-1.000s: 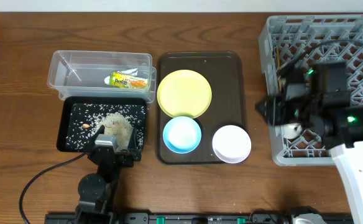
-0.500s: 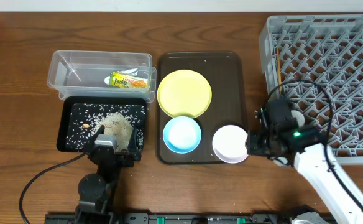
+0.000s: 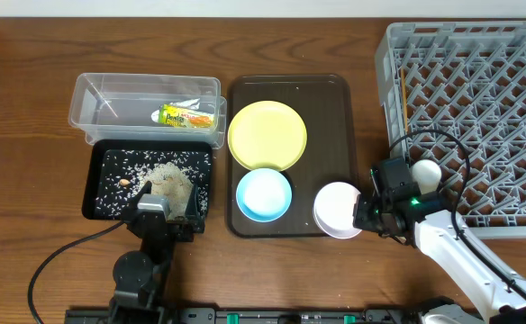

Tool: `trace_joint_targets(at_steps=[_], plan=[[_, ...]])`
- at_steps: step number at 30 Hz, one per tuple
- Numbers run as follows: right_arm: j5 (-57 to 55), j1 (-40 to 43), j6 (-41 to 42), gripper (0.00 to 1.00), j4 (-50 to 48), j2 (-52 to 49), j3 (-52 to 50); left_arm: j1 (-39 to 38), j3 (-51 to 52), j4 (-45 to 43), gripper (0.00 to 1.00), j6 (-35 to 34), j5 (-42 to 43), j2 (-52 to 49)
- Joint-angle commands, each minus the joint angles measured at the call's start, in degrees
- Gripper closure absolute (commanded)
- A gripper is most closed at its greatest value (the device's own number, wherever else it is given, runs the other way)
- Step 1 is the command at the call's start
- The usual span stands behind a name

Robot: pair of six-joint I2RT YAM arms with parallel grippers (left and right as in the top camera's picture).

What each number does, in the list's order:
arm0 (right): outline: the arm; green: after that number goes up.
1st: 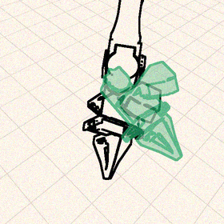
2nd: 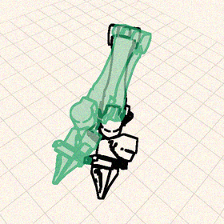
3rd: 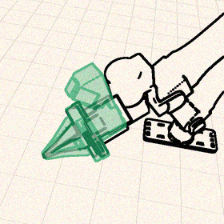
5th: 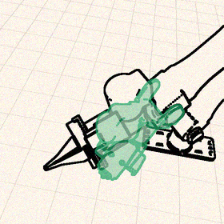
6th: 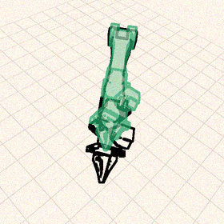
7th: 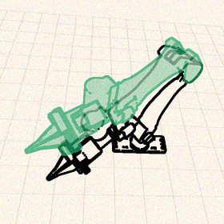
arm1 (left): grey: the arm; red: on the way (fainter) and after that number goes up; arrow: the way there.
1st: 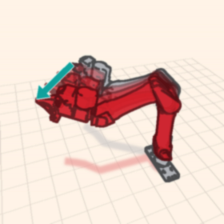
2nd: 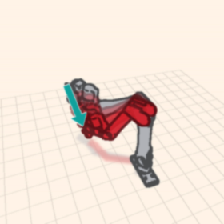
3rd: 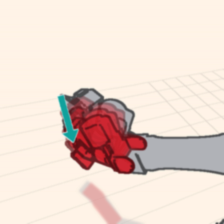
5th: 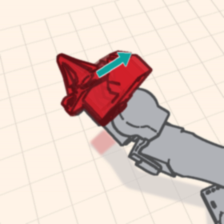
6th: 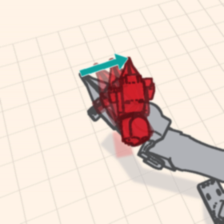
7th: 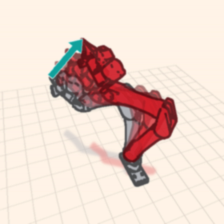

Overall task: Sort waste into correct bins and load items into the dishwasher rack
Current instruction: 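Grasp the pink bowl rim and stand it in the grey rack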

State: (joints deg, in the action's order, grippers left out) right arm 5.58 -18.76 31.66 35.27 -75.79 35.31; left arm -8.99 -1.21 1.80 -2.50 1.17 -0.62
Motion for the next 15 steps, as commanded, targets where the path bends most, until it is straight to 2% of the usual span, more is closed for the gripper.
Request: trace_joint_targets(at_steps=[1,5,8,12,15], plan=[[-0.61,-0.37,0.26,0.98,2.86,1.38,3.50,0.31,0.98,2.19,0.08,0.98,-0.50,0.39],[-2.93,-0.37,-4.04,0.99,10.56,4.61,11.98,0.31,0.98,2.19,0.08,1.01,-0.50,0.39],[-9.77,0.02,-7.23,0.99,17.16,6.21,20.39,0.31,0.98,2.19,0.08,0.98,-0.50,0.39],[-28.39,1.40,-8.20,0.99,25.05,6.58,32.79,0.31,0.98,2.19,0.08,0.98,-0.50,0.39],[-44.61,1.70,-8.15,0.99,25.24,6.58,38.18,0.31,0.98,2.19,0.08,0.98,-0.50,0.39]])
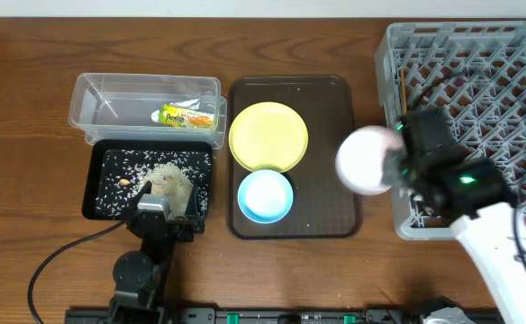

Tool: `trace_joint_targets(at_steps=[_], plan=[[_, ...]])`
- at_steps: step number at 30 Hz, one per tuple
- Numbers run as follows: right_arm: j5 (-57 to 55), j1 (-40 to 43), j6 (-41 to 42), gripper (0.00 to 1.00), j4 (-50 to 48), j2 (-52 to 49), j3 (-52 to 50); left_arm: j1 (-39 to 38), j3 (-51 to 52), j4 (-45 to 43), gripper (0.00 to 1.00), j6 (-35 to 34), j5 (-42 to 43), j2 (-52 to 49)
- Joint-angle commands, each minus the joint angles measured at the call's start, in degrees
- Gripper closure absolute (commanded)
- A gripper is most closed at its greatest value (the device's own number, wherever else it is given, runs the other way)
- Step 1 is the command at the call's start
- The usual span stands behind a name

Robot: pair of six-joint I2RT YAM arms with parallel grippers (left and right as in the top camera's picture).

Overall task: Sort waste into correct bins and load items into the dishwasher rack
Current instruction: 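Grasp the pink bowl rim and stand it in the grey rack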

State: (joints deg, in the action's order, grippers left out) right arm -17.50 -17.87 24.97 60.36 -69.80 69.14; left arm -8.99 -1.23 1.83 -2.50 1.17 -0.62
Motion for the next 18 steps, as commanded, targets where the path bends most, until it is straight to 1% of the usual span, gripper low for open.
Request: trace_joint_targets(at_steps=[1,4,8,10,13,18], plan=[[-25.66,0.81,-1.46,1.00,-0.90,0.57,5.20,0.31,1.01,2.16,0.08,1.01,-0.50,0.39],[-36.30,0.81,-1.49,0.99,-5.66,0.42,5.62,0.31,1.01,2.16,0.08,0.98,-0.50,0.39],[-49.37,0.85,-1.51,0.99,-7.41,-2.54,5.60,0.31,1.01,2.16,0.08,1.01,-0.50,0.39],[-53.46,1.14,-1.68,0.99,-8.09,-4.61,5.60,0.31,1.01,2.16,0.08,0.98,-0.50,0.39],[-55.10,2.54,-4.13,0.99,-10.60,-9.51,5.60,0.31,1.01,2.19,0.08,1.01,-0.50,0.39],[-54.66,5.40,-4.42,0.99,-13.09,-18.03,5.60,0.31,1.01,2.16,0.08,0.98,-0.50,0.39]])
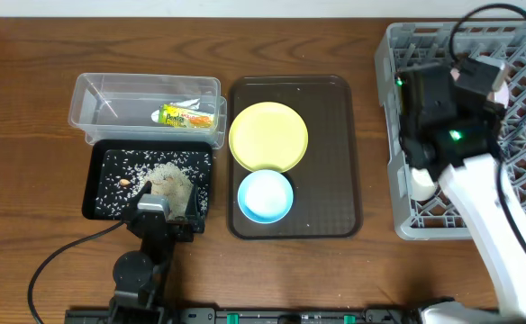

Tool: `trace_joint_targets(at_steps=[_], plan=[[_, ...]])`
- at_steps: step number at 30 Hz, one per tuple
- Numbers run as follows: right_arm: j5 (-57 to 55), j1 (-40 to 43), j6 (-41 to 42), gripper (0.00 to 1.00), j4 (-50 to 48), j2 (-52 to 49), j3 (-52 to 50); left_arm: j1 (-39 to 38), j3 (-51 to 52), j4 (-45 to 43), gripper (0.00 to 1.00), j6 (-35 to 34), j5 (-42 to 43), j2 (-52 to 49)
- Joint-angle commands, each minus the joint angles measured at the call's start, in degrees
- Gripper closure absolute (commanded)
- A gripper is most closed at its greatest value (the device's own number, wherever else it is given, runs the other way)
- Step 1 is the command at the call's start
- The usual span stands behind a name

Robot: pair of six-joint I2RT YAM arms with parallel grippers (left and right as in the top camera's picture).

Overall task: Sort waste into correct bins and load items into the dishwasher rack
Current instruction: 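Grasp the pink bowl rim and stand it in the grey rack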

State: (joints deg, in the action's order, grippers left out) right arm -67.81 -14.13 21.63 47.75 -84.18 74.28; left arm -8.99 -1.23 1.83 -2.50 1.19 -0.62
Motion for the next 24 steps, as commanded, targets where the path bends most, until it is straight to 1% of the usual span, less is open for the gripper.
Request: trace_joint_targets(at_steps=[1,4,7,10,17,19,24], plan=[[-4.37,2.40,-1.16,0.99,-0.66,-5.73,0.46,0.31,1.01,2.16,0.08,0.98,-0.52,0.39],[-3.43,3.93,-1.16,0.99,-1.40,-10.23,0.46,0.31,1.01,2.16,0.08,0.98,-0.52,0.39],[1.25,4.00,-2.58,0.99,-2.29,-13.99,0.46,0.31,1.01,2.16,0.08,1.01,-0.52,0.39],[3.48,3.87,-3.30,0.99,-2.32,-17.11,0.46,0.31,1.01,2.16,0.08,1.01,-0.52,0.39],[4.22,0.68,-3.48,0.99,-0.59,-20.85,0.46,0.31,1.01,2.16,0.08,1.01,-0.52,0.39],[2.56,-0.17,-3.50,0.99,-0.15,-20.65,0.48,0.31,1.01,2.16,0.08,1.01,-0.52,0.39],[-7.02,0.07,-3.56,0.99,0.04,-18.75,0.48,0.31,1.01,2.19,0.08,1.01,-0.52,0.39]])
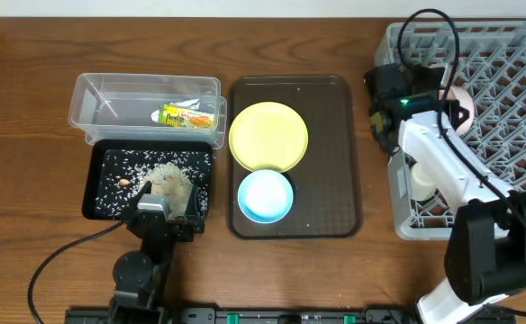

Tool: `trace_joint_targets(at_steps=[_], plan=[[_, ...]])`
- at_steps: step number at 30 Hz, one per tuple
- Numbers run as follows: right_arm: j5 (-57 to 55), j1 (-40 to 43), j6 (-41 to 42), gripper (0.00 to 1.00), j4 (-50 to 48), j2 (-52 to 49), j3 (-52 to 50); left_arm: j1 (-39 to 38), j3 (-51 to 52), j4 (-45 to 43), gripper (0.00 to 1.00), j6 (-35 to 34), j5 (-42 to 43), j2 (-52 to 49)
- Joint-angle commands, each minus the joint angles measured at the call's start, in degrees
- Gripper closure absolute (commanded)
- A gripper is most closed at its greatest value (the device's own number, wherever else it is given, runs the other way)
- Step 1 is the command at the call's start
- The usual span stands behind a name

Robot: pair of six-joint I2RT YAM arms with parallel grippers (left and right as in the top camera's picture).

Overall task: Sort waste into correct bins and load items into the dishwasher rack
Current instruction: 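Grasp the pink bowl rim and stand it in the grey rack, then move the right gripper back to the blue bowl and grasp its rim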

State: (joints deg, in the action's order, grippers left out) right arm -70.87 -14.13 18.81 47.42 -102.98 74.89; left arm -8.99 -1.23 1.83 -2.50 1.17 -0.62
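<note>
A pale pink bowl (462, 97) stands tilted among the pegs at the left end of the grey dishwasher rack (506, 171). My right gripper (445, 85) reaches in over the rack's left wall and looks shut on the bowl's rim. A white cup (422, 179) sits in the rack nearer the front. On the brown serving tray (331, 180) lie a yellow plate (267, 135) and a light blue bowl (264, 195). My left gripper (166, 200) rests shut at the front edge of the black tray (110, 193), which holds scattered rice and a beige clump.
A clear plastic bin (119, 94) behind the black tray holds a yellow-green wrapper (188, 116). The right arm runs from the table's front right corner across the rack's front left part. A black cable loops above the rack's left end.
The right gripper and the pink bowl have shifted left and slightly toward the front inside the rack, and the bowl now stands tilted among the pegs. The left arm has not moved.
The right gripper first held the pink bowl at the serving tray's front right corner. Later the bowl hung in the air between tray and rack. Then it was over the rack's back left area, and now it sits low among the pegs there.
</note>
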Motion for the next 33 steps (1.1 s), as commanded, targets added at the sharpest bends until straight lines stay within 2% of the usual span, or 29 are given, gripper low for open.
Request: trace_joint_targets(at_steps=[1,12,23,31,33], plan=[[-4.11,0.46,-0.98,0.99,0.26,0.28,-0.13,0.31,1.01,2.19,0.08,0.98,-0.50,0.39],[4.28,4.96,-3.78,0.99,-0.94,0.31,-0.35,0.31,1.01,2.16,0.08,0.98,-0.50,0.39],[11.19,0.35,-4.09,0.98,0.83,0.31,-1.46,0.31,1.01,2.19,0.08,1.01,-0.50,0.39],[12.52,-4.00,-3.41,0.82,3.50,0.68,-2.45,0.31,1.01,2.16,0.08,1.01,-0.50,0.39],[15.02,-5.20,-3.39,0.74,4.63,1.25,-2.34,0.31,1.01,2.16,0.08,0.98,-0.50,0.39]])
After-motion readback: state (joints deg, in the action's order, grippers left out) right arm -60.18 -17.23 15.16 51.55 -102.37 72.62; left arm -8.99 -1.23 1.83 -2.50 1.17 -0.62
